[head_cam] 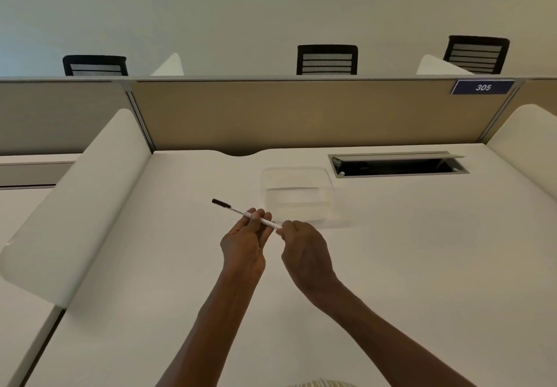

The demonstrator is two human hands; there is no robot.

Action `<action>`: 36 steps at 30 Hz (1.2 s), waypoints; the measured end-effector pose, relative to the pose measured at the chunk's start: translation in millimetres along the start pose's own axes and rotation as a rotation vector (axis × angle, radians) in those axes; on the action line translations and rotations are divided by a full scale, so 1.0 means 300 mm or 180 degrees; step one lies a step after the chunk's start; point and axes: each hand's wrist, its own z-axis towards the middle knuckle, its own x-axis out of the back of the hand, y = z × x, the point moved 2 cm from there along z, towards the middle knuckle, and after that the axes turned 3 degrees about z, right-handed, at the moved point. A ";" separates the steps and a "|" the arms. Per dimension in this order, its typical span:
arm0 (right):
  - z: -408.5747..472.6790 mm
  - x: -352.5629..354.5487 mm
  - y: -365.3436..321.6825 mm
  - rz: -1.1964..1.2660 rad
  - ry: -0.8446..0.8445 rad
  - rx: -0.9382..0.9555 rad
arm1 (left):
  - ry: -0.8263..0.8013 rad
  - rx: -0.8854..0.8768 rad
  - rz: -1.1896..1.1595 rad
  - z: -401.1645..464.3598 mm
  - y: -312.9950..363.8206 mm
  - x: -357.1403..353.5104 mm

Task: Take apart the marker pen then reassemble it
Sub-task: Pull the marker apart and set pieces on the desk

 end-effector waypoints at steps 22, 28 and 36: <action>0.038 0.015 -0.003 0.0627 -0.0175 -0.0562 | -0.0017 0.0027 -0.0007 0.006 0.020 -0.012; 0.017 0.017 0.013 0.0226 -0.0128 -0.0262 | -0.0085 0.0177 -0.0023 0.018 0.002 -0.008; 0.052 0.067 0.043 0.4835 -0.2417 -0.3333 | -0.0818 -0.0133 0.0449 0.037 0.054 0.019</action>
